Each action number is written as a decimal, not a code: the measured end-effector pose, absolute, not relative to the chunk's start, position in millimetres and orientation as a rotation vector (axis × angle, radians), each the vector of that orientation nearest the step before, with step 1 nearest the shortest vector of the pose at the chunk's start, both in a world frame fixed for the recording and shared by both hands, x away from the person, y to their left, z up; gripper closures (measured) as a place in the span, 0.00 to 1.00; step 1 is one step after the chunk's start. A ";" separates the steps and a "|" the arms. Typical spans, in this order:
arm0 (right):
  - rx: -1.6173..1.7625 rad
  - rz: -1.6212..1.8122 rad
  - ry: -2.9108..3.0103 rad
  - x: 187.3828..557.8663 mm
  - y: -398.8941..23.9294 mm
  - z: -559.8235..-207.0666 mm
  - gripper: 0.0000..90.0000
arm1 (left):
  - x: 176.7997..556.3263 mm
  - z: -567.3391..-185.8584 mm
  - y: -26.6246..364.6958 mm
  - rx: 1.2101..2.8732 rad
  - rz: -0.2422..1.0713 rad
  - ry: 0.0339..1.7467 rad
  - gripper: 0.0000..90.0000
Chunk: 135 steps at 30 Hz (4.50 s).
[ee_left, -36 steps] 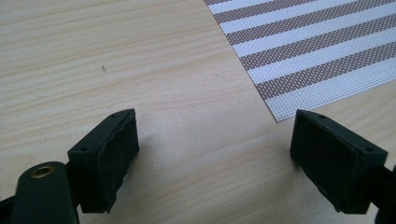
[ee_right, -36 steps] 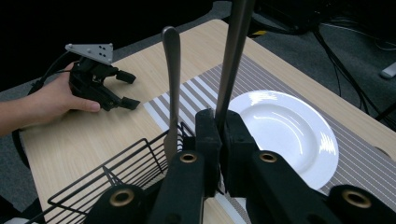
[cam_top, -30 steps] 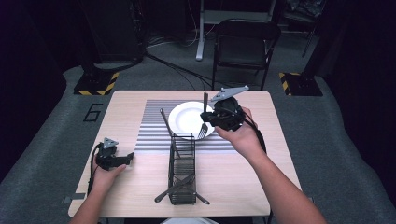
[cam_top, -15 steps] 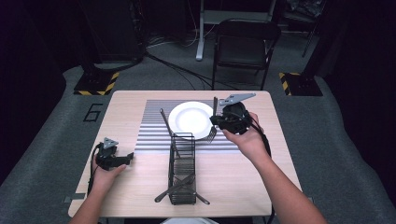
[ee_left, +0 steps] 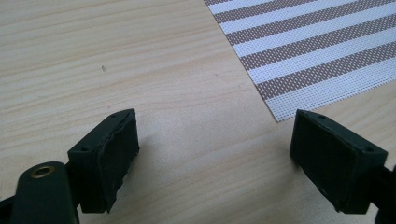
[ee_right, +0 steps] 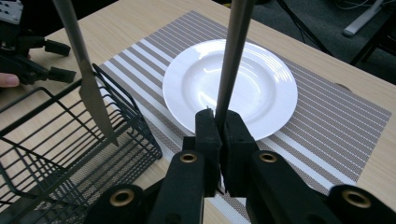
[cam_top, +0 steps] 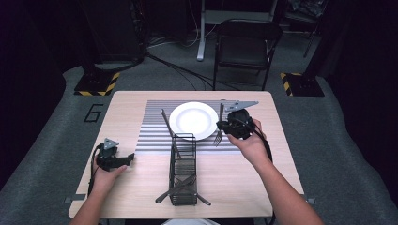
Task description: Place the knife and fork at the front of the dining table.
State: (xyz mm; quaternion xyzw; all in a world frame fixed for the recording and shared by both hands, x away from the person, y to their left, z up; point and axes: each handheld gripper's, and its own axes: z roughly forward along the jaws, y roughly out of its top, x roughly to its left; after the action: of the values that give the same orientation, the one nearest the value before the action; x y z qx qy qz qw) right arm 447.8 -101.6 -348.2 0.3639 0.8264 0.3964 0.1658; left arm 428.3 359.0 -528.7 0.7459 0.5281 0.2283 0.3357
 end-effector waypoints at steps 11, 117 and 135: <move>1.110 1.081 2.327 459.4 -115.5 -371.7 0.97 | 428.3 -528.7 359.0 1.947 0.594 1.378 0.17; 2.092 1.019 1.892 601.2 -131.1 -497.8 0.97 | 430.9 -529.4 358.5 1.932 0.604 1.375 0.17; 2.097 0.976 1.865 601.8 -130.3 -504.6 0.96 | 430.9 -529.4 358.5 1.934 0.605 1.375 0.17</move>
State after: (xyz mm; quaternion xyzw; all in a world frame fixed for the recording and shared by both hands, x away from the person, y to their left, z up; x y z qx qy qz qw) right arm 601.8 -130.3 -504.6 0.7031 0.6255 0.3274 0.0849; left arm 430.9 358.5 -529.4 0.7429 0.5280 0.2325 0.3396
